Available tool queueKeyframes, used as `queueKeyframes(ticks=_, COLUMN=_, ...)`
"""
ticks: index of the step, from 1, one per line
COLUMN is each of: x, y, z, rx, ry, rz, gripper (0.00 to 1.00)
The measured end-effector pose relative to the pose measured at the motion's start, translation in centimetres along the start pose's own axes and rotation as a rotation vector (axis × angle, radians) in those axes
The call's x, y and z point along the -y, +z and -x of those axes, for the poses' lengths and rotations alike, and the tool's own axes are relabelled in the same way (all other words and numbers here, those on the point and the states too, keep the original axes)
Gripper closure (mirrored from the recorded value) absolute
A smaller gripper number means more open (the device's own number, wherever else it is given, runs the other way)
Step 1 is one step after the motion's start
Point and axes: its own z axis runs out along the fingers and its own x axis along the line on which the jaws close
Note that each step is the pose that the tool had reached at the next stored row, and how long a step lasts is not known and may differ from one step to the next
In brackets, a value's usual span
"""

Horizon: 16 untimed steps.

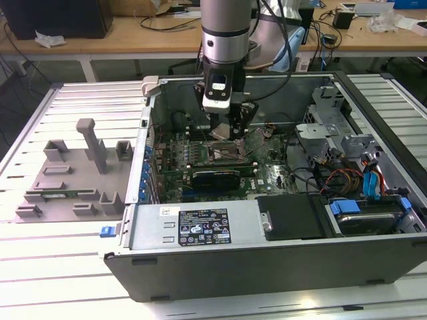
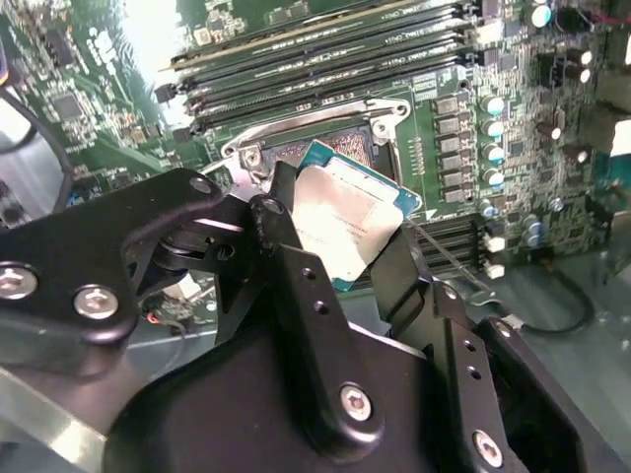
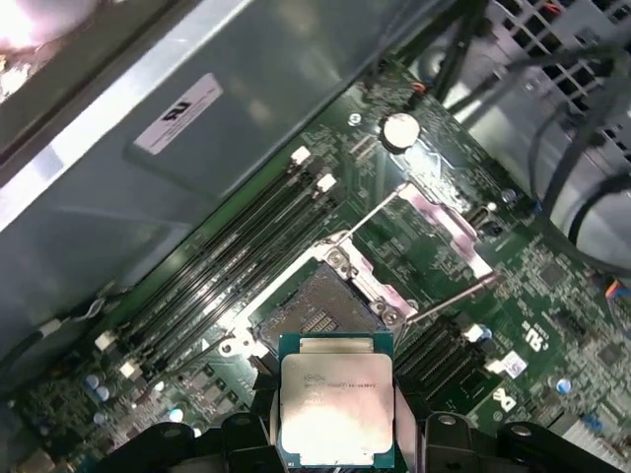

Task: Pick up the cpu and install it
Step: 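Place the cpu into insertion slot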

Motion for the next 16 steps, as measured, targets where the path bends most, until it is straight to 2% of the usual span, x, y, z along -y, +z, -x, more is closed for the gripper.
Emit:
queueKeyframes(ticks=5, x=0.00, y=0.05, z=0.00, rx=0.0046, ry=0.119, rz=-0.0015, gripper=0.45)
queueKeyframes(ticks=16, x=0.01, y=0.18, z=0.00, rx=0.0114, ry=0.329, rz=-0.0033, gripper=0.45)
